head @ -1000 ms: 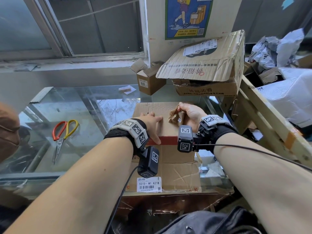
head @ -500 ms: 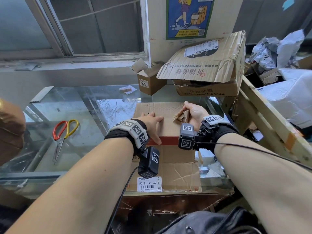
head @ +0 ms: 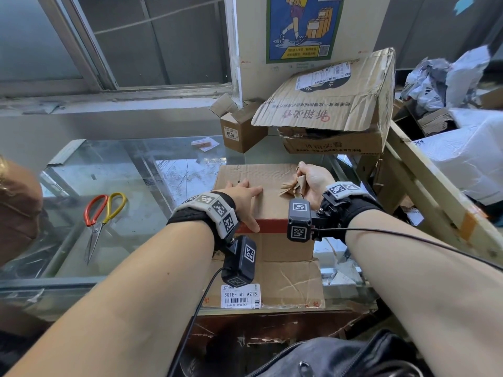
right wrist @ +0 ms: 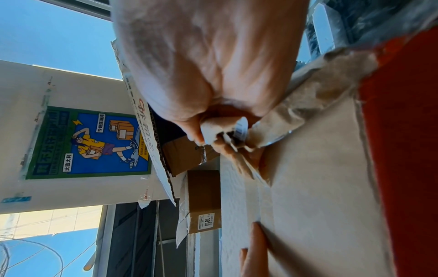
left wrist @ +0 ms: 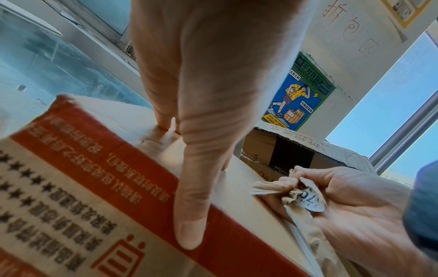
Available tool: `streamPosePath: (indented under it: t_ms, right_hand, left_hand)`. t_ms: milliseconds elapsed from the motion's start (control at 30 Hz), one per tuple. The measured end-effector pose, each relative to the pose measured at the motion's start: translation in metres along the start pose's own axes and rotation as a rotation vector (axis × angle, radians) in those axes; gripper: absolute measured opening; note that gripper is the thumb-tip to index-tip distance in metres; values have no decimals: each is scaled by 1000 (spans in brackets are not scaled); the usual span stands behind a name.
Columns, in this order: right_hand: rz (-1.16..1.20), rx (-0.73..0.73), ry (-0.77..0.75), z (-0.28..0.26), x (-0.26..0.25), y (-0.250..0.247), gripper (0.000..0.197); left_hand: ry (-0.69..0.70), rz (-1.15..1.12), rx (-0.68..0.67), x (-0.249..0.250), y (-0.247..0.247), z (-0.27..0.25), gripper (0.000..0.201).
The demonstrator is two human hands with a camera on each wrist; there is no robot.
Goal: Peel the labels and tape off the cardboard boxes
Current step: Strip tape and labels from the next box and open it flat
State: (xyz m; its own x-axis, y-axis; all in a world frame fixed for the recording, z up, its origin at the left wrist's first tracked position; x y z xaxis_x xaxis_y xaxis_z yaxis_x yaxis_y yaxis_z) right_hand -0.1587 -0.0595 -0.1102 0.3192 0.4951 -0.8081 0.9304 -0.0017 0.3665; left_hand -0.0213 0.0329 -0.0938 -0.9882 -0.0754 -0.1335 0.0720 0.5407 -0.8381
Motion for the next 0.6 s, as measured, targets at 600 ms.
streamPosePath:
  t_ms: [600]
  right_hand:
    - [-634,143,-379,-7,-44,-7,27]
  left_hand:
    - [1,2,20,-2,5,6,108]
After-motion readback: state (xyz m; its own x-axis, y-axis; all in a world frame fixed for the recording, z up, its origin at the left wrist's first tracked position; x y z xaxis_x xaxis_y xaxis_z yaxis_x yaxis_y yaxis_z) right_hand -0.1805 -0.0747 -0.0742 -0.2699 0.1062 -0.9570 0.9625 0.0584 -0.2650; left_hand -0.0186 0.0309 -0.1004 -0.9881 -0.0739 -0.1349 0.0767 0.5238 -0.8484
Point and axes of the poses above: each hand's wrist, its own z-axis towards the middle knuckle, its own y-axis out of the palm, x = y × z, the point moved 6 cm from there along z, towards the middle knuckle, and after that the axes turned 11 degrees about z, right-handed, at the moved point
